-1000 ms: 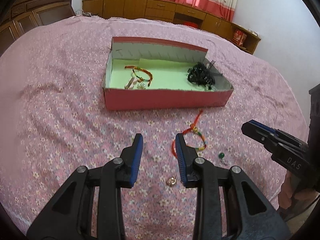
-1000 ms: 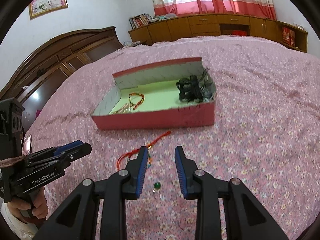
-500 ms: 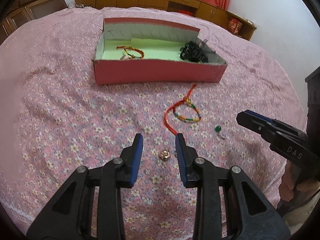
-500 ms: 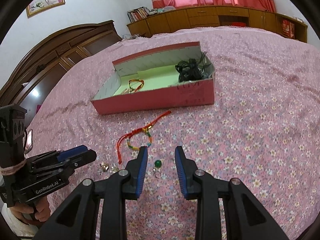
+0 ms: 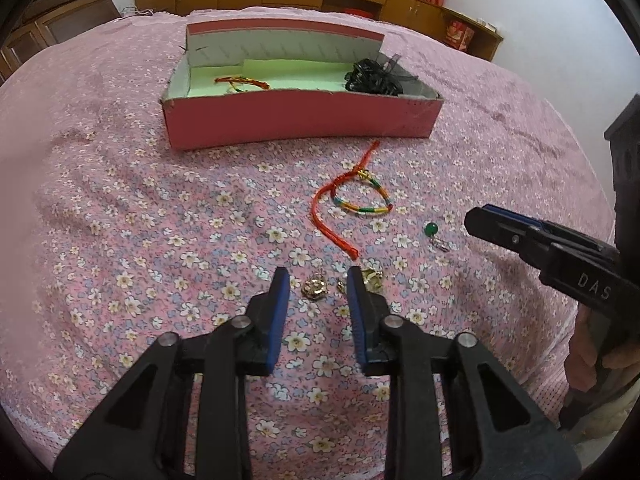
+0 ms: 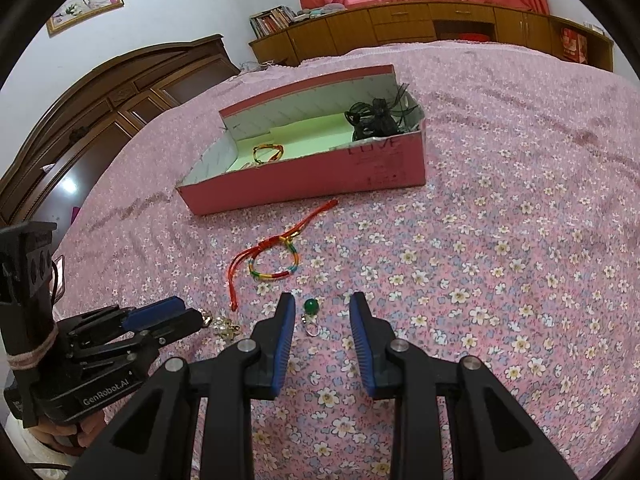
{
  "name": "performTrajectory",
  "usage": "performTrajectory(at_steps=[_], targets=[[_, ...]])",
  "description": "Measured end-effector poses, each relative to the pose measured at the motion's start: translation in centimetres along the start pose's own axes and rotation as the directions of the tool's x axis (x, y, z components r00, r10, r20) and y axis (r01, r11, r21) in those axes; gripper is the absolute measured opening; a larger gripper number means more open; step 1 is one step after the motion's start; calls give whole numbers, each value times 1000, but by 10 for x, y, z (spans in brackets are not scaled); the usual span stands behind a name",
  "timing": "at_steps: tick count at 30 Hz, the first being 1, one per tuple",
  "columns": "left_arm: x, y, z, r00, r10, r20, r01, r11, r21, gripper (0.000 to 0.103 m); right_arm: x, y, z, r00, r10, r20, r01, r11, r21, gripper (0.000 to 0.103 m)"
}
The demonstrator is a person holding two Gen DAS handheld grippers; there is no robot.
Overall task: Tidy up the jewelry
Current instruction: 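Withdraw both tools from the box toward the remaining earrings, then close the left tool on a gold pearl earring while the right tool grasps another green bead earring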
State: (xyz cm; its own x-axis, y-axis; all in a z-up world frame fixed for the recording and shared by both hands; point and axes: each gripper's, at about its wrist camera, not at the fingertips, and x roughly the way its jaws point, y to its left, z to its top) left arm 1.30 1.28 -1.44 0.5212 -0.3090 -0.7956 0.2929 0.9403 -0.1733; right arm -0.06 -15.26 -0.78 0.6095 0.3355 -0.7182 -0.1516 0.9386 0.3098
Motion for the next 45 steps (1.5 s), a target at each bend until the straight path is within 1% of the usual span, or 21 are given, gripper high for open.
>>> performTrajectory(at_steps=[4, 7, 9, 16, 26, 36, 42, 45], targets=[[7, -4, -3, 1000, 7, -12, -7, 1000, 12, 13, 2, -3, -1, 1000, 3, -4, -3, 1000, 9, 31], [11, -3, -3, 1000, 20, -16, -20, 1000, 12, 7, 3, -4, -3, 1000, 5, -7, -5, 1000, 13, 31], [14, -2, -3, 999, 23, -22, -23, 1000, 6, 5, 4, -5, -3, 1000, 7, -10, -7, 1000, 15, 31], [12, 0, -3, 1000, 15, -11, -15, 1000, -2, 5, 7, -4, -4, 1000, 11, -20, -11, 1000, 16, 31], [-3, 13, 3, 998, 44, 40, -42, 998, -42, 5, 18, 2, -5, 999, 18, -49, -19, 1000, -4, 31], [-4, 22, 5, 997, 60, 49, -57, 995, -77, 5, 37, 13, -4, 996, 31, -82, -35, 998, -45, 31], [-5, 25, 3, 997, 60, 49, -56, 995, -82, 5, 42, 11, -4, 995, 39, -90, -43, 998, -40, 31], [-6, 24, 3, 997, 60, 50, -56, 995, -81, 5, 43, 9, -5, 995, 37, -92, -41, 999, -35, 27]])
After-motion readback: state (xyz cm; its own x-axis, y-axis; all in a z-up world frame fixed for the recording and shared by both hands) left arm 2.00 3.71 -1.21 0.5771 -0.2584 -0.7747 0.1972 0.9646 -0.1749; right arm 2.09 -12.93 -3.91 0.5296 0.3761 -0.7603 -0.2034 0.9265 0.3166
